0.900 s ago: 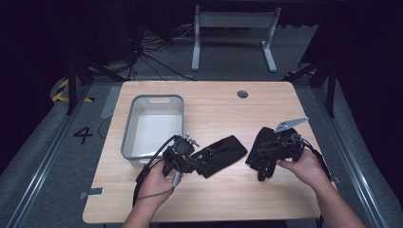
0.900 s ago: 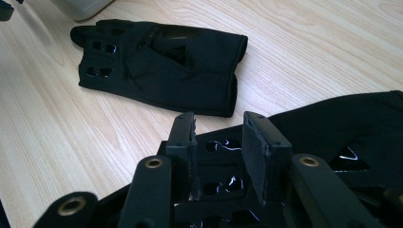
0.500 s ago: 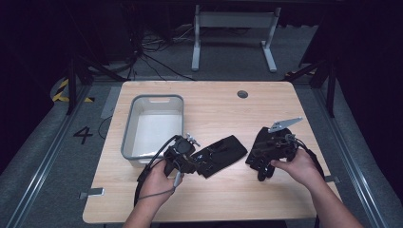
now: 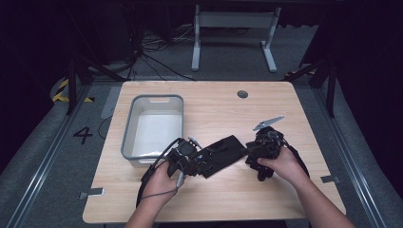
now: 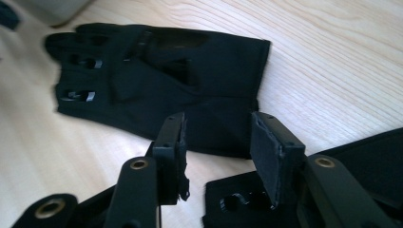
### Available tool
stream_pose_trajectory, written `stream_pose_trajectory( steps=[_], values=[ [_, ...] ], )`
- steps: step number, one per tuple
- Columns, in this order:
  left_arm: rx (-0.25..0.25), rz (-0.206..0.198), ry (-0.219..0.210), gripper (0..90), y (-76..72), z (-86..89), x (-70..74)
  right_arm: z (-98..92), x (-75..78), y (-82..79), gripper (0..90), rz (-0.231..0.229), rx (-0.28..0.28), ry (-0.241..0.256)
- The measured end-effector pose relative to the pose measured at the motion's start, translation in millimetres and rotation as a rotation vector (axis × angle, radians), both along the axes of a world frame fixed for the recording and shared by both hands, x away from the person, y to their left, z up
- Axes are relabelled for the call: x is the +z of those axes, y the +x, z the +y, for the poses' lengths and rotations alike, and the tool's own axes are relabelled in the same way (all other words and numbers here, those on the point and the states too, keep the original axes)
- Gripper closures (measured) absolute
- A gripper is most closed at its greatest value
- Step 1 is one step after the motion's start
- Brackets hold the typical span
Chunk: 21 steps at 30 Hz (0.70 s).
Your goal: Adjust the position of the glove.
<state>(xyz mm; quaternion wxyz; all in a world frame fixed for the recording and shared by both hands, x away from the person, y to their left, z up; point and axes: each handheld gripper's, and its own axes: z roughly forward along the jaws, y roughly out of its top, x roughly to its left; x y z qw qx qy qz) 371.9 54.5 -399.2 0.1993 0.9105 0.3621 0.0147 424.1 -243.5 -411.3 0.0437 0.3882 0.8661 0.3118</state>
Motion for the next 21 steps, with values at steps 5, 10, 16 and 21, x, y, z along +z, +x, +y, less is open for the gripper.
stream_pose_trajectory(
  steps=[5,10,16,21],
  values=[
    [0.004,0.007,0.005,53.2,0.2,0.3,-2.0,2.4,-9.2,9.8,54.6,0.024,-0.027,-0.004],
    [0.001,0.006,0.016,52.8,-0.3,-0.4,-2.5,8.8,-18.0,15.8,56.8,0.060,-0.023,-0.015],
    [0.000,0.006,0.016,52.1,-0.9,-2.1,-3.6,12.4,-22.3,16.3,80.7,0.070,-0.024,-0.081],
    [-0.008,0.005,0.025,50.9,-1.5,-5.0,-4.5,12.2,-20.7,14.2,88.0,0.035,0.007,-0.125]
  ],
)
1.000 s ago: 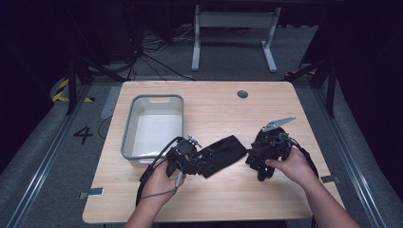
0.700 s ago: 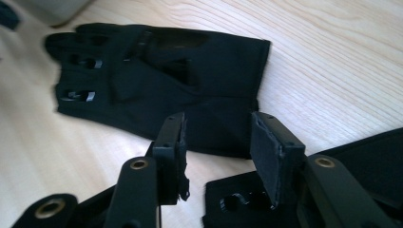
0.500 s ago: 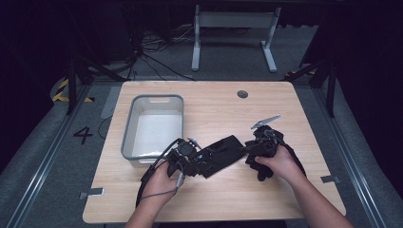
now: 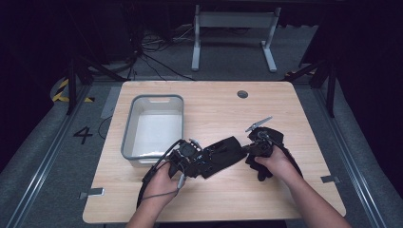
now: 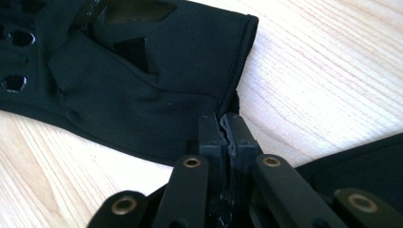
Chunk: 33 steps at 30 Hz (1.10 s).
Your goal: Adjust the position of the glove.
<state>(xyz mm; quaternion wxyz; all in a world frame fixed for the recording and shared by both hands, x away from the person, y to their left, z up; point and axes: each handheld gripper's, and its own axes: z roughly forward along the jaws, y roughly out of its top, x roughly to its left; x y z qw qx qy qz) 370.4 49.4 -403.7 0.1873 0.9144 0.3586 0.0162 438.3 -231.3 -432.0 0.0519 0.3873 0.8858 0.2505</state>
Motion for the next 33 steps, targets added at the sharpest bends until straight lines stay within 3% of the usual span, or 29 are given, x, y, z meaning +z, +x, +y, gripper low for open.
stream_pose_trajectory(
  steps=[3,12,14,16,20,24,29,33],
  values=[
    [0.003,-0.006,-0.002,49.6,-0.7,-2.2,-0.5,-2.5,3.3,-2.5,88.4,-0.032,0.018,-0.029],
    [-0.002,-0.027,0.022,46.6,-1.1,-13.1,-8.1,-12.9,4.3,-3.1,88.4,-0.021,0.033,-0.035],
    [0.004,-0.027,0.040,46.0,0.4,-16.6,-12.2,-14.5,4.7,-3.7,88.4,-0.014,0.033,-0.032],
    [0.022,-0.053,0.076,46.4,2.4,-20.9,-18.0,-15.6,4.5,-3.5,88.4,-0.015,0.037,-0.030],
    [0.031,-0.055,0.123,45.8,4.2,-27.7,-23.8,-15.0,4.7,-4.1,88.3,-0.020,0.037,-0.032],
    [0.028,-0.050,0.134,45.6,6.6,-29.1,-28.0,-14.7,5.5,-5.7,88.3,-0.026,0.035,-0.030],
    [0.038,-0.051,0.134,54.2,9.6,-25.2,-28.6,-14.7,4.1,-5.9,88.2,-0.022,0.037,-0.024],
    [0.035,-0.091,0.170,65.4,8.8,-25.8,-29.4,-13.4,3.7,-6.7,88.2,-0.026,0.042,-0.025]
  ],
)
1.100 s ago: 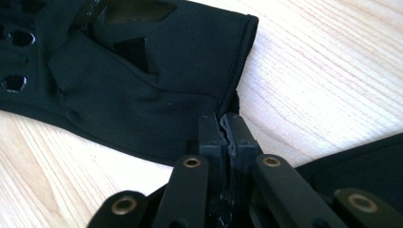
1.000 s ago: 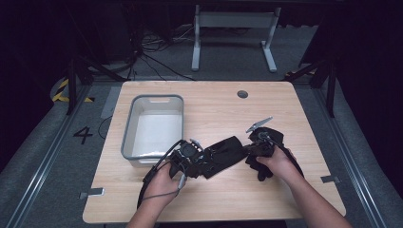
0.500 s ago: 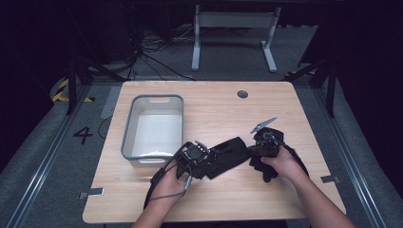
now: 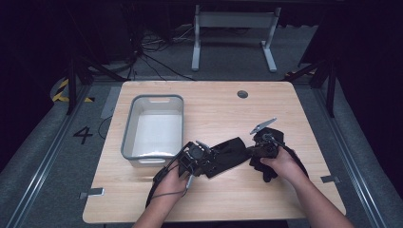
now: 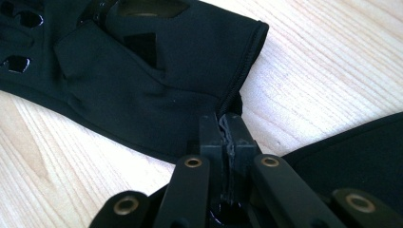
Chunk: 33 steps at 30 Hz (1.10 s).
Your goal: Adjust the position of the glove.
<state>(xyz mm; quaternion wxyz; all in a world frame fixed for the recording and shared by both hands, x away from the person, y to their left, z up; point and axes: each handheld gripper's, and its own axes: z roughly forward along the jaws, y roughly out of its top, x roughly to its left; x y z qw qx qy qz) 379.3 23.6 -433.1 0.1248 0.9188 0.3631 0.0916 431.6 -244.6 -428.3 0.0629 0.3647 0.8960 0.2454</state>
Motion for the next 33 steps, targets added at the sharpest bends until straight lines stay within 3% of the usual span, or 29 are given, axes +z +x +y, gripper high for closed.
stream_pose_trajectory(
  steps=[4,8,12,20,26,33],
  values=[
    [0.005,-0.027,0.026,76.3,-0.6,-0.4,0.2,-0.4,2.1,-0.6,88.2,-0.005,-0.002,0.017],
    [-0.003,-0.023,0.010,82.7,-0.2,1.5,3.6,0.3,4.7,-2.2,88.3,-0.015,0.000,0.026],
    [-0.014,-0.025,-0.041,83.3,-2.9,5.1,13.5,-2.3,9.9,-4.1,88.3,-0.051,-0.004,0.036],
    [-0.045,-0.055,-0.068,83.3,-14.0,8.7,34.5,-9.6,27.8,-16.6,88.3,-0.105,-0.005,0.086],
    [-0.091,-0.073,-0.072,83.1,-20.5,7.6,50.0,-18.1,43.2,-34.8,88.3,-0.128,0.005,0.114],
    [-0.137,-0.066,-0.092,82.6,-30.7,6.9,53.6,-29.6,53.2,-63.0,88.3,-0.128,0.014,0.137]
  ],
)
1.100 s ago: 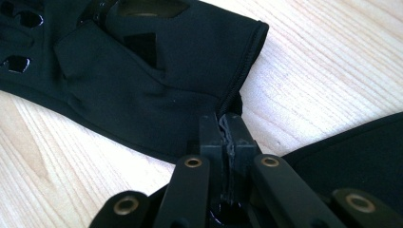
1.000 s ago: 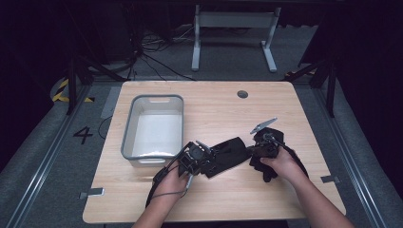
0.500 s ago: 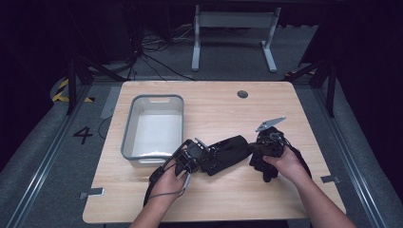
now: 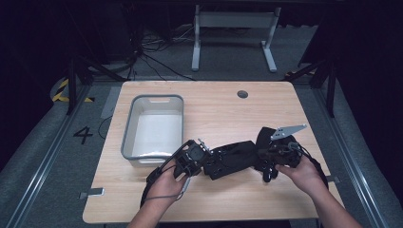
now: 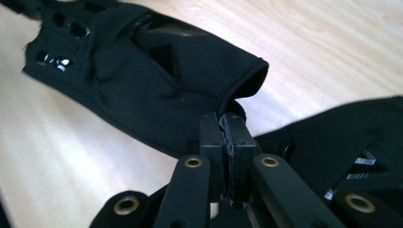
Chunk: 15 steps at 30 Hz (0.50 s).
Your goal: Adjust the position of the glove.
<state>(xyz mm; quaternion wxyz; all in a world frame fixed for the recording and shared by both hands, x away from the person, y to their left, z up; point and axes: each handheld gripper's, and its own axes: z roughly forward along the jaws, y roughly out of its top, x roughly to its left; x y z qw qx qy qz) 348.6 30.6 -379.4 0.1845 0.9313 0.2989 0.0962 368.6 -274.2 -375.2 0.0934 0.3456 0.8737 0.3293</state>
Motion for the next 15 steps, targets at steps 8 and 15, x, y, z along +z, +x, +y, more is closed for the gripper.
stream_pose_trajectory(
  steps=[8,15],
  values=[
    [-0.075,0.008,0.028,82.2,-15.7,1.6,-2.6,-2.6,2.7,-38.3,88.2,0.010,0.027,0.017],
    [-0.105,0.045,0.036,82.2,-16.0,0.7,-10.1,0.2,-4.2,-63.8,88.1,0.041,0.067,0.008]
  ],
)
